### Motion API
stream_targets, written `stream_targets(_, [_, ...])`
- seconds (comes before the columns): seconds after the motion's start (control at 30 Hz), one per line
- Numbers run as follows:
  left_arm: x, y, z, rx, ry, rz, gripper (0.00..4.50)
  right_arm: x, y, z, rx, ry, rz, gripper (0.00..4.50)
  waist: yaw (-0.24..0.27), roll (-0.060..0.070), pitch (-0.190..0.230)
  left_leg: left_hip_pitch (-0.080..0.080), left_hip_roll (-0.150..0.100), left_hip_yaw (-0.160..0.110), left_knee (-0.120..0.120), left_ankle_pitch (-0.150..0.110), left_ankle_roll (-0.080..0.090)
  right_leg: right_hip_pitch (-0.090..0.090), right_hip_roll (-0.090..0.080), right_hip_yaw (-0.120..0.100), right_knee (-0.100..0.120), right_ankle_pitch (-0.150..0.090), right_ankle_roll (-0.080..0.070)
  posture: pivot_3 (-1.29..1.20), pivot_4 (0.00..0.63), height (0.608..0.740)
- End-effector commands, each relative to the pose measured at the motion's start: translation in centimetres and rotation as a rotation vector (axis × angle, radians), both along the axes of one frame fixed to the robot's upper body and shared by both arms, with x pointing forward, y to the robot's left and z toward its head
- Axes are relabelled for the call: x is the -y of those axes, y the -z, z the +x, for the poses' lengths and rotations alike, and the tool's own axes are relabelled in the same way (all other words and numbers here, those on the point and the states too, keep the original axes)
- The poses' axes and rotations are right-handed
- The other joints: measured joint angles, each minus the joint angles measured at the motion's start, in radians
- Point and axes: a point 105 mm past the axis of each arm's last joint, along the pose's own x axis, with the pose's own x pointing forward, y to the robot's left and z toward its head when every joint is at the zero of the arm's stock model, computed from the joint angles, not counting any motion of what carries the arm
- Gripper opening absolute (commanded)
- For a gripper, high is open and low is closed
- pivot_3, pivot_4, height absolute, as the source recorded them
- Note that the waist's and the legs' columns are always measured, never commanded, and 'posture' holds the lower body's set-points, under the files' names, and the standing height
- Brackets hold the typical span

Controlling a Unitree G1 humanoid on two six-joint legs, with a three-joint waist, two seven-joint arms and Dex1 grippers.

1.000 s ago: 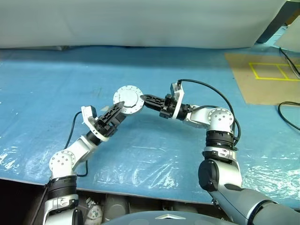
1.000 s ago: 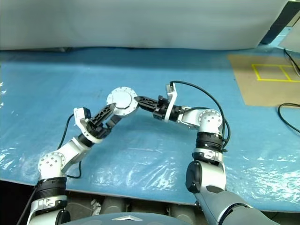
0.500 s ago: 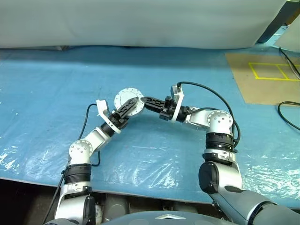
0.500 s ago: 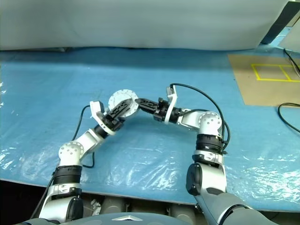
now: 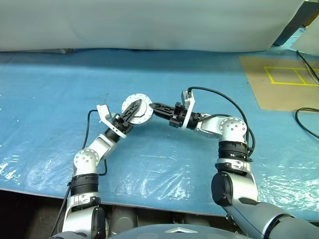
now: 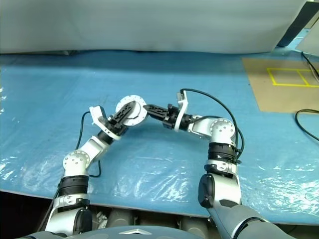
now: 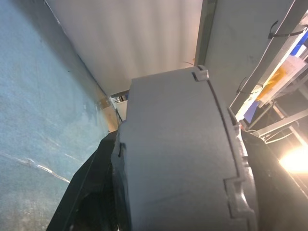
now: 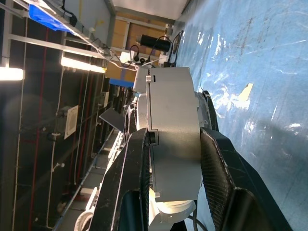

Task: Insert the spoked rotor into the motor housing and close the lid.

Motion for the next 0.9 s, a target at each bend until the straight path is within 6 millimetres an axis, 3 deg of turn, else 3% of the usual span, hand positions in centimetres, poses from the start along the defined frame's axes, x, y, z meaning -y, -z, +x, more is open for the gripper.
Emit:
stream_targets(0.03, [0.3, -1.9, -1.1, 0.076, 0.071, -0.075, 2.62, -0.2, -1.6, -0.3, 0.049, -0.018, 0.061, 1.17, 0.001, 0.0, 0.0, 0.0, 0.0, 0.0, 0.0, 0.0, 0.0, 0.0, 0.0, 0.0, 0.0, 0.0, 0.0, 0.0, 0.15, 0.74])
stream_targets(0.27, [0.9, -3.0, -2.0, 0.121, 0.12, -0.081, 2.52, -0.5, -1.3, -0.2, 0.039, -0.016, 0.054, 1.17, 0.001, 0.0, 0.0, 0.0, 0.0, 0.0, 0.0, 0.0, 0.0, 0.0, 0.0, 0.0, 0.0, 0.0, 0.0, 0.0, 0.15, 0.74])
stream_targets(0.63, [2.0, -2.4, -1.3, 0.063, 0.101, 0.001, 2.5, -0.7, 0.0, 0.5, 0.012, 0.031, -0.025, 1.17, 0.0, 0.0, 0.0, 0.0, 0.0, 0.0, 0.0, 0.0, 0.0, 0.0, 0.0, 0.0, 0.0, 0.0, 0.0, 0.0, 0.15, 0.74])
stream_targets(0.73, [1.5, -2.2, -0.7, 0.052, 0.064, 0.005, 2.5, -0.6, 0.7, 1.0, -0.002, 0.076, -0.049, 2.11, 0.0, 0.0, 0.0, 0.0, 0.0, 0.0, 0.0, 0.0, 0.0, 0.0, 0.0, 0.0, 0.0, 0.0, 0.0, 0.0, 0.15, 0.74])
stream_targets(0.9, [0.1, -3.5, 0.0, 0.077, 0.001, -0.023, 2.5, -0.6, 0.0, 0.6, -0.01, 0.033, 0.007, 3.76, 0.0, 0.0, 0.0, 0.0, 0.0, 0.0, 0.0, 0.0, 0.0, 0.0, 0.0, 0.0, 0.0, 0.0, 0.0, 0.0, 0.15, 0.74])
